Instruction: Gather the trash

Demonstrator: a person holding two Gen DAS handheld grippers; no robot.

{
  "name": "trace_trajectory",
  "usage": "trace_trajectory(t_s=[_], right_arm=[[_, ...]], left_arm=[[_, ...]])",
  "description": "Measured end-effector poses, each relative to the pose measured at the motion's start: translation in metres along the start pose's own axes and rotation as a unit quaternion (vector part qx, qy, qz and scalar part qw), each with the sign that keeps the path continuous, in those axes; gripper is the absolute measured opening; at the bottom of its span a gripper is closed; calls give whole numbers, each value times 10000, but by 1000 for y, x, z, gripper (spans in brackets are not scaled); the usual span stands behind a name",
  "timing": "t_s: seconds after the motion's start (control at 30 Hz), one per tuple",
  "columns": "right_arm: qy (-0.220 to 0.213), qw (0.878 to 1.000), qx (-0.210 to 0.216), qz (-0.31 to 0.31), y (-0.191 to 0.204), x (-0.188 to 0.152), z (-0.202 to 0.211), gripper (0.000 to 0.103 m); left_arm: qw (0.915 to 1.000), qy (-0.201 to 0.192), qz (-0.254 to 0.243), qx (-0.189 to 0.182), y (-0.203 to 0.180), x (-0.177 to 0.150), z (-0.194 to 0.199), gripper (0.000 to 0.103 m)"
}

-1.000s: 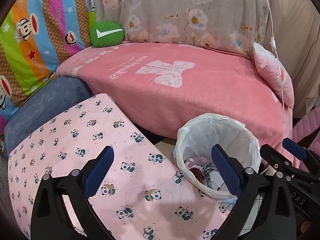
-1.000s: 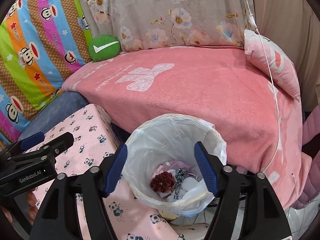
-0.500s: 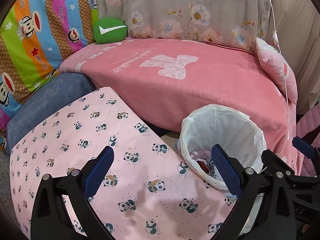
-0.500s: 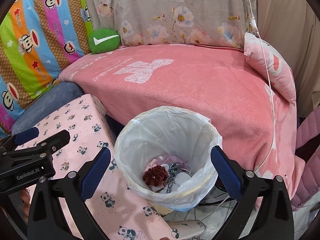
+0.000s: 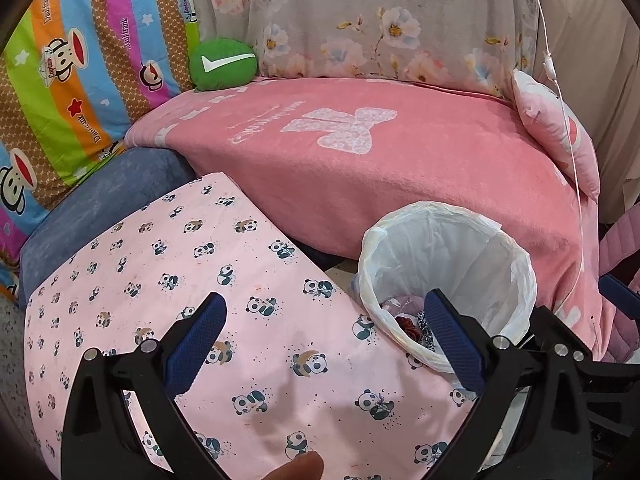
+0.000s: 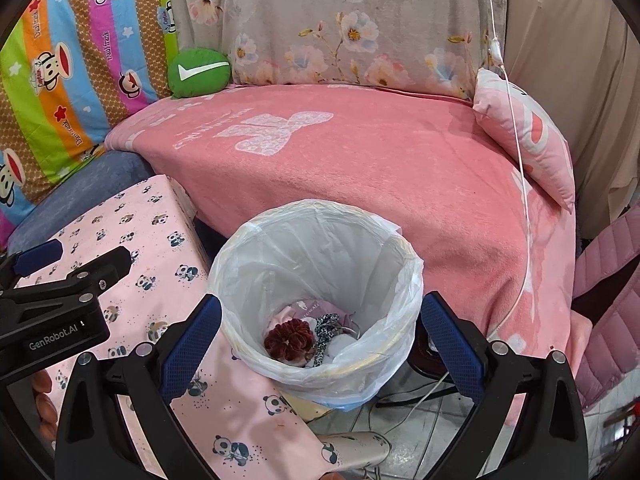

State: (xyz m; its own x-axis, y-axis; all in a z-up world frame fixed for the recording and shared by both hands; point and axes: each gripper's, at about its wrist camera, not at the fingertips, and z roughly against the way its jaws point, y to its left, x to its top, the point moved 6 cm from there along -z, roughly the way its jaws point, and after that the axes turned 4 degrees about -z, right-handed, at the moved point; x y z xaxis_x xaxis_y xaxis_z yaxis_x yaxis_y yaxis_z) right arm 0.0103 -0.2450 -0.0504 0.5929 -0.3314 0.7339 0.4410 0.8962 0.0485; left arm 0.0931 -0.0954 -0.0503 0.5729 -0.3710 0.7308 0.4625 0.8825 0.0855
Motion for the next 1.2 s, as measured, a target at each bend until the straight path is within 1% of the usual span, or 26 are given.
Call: trace_trajectory(t_s=[0.33,0.63,1.2], right_arm=[[60,10000,-58,-7,-7,-6,2,99],[105,9999,-107,-39,-9,-11,1,99],[195,9996,-163,-102,-17,-21,-3,99]], left_arm=[[9998,206,47,-72,-8,-10,-5,95],[9994,343,67,-25,-11,-15,-5,95],[9990,439,-23,29,-19,-25,-8,95]])
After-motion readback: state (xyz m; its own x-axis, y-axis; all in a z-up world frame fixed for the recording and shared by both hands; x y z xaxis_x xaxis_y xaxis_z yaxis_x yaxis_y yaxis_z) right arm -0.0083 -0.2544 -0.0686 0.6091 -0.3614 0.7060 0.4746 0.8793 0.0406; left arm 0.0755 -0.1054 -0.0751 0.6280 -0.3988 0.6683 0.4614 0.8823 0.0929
